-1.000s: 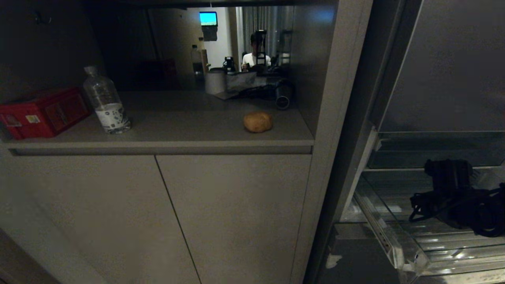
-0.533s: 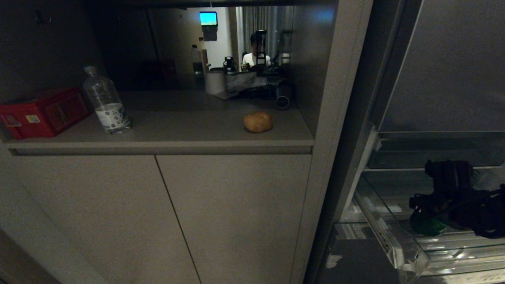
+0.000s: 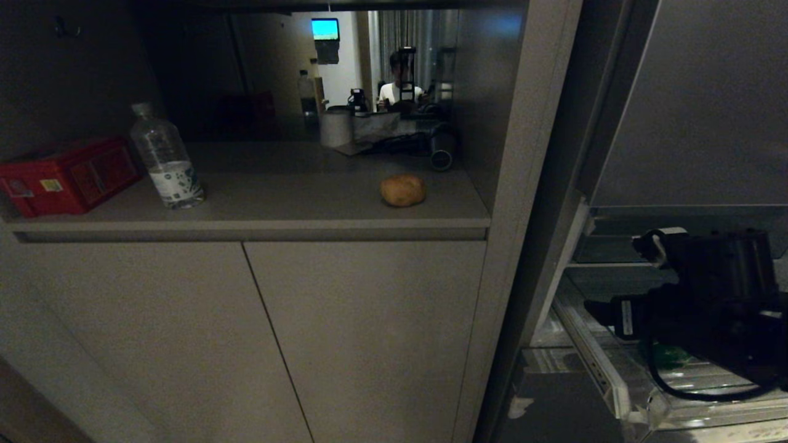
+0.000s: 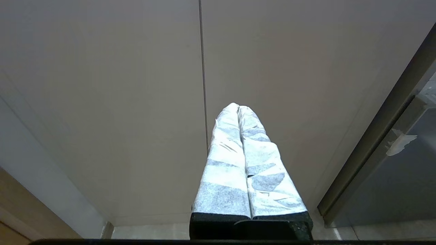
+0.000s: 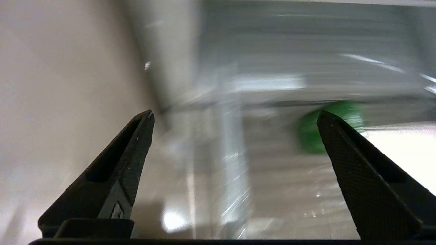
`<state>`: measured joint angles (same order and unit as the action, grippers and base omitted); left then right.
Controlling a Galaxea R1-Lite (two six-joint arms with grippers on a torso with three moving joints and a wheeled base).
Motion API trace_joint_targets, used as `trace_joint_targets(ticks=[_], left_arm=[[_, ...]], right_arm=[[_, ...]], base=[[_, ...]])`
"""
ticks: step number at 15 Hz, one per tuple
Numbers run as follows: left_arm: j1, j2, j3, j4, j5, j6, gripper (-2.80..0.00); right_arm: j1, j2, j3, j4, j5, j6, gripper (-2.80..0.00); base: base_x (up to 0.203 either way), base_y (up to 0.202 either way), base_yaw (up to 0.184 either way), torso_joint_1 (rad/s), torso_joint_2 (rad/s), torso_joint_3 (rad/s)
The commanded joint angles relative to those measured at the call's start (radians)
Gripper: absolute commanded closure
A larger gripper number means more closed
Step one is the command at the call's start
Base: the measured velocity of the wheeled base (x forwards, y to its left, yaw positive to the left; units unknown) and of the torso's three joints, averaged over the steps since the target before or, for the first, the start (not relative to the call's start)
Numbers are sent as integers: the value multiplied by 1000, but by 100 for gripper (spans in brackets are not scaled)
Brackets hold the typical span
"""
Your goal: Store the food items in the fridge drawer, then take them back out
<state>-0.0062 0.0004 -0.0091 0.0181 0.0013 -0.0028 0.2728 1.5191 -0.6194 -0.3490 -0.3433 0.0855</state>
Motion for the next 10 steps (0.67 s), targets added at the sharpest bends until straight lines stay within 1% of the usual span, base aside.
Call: trace_joint_targets(ticks=[1, 3, 4, 6, 8, 10], left_arm=[[0, 0, 0, 0, 0, 0, 0], [0, 0, 0, 0, 0, 0, 0], [0, 0, 0, 0, 0, 0, 0], [0, 0, 0, 0, 0, 0, 0], [0, 0, 0, 0, 0, 0, 0], [0, 0, 0, 0, 0, 0, 0]], right_arm=[[109, -149, -8, 138, 52, -1, -280], [198, -170, -19, 174, 128, -2, -280], [260, -170, -31, 183, 162, -2, -280], [355, -145, -86, 188, 206, -1, -280], [440, -44, -247, 188, 217, 8, -280], [491, 76, -412, 186, 209, 17, -280]], base=[[0, 0, 0, 0, 0, 0], [0, 0, 0, 0, 0, 0], [0, 0, 0, 0, 0, 0], [0, 0, 0, 0, 0, 0], [0, 0, 0, 0, 0, 0], [0, 0, 0, 0, 0, 0]])
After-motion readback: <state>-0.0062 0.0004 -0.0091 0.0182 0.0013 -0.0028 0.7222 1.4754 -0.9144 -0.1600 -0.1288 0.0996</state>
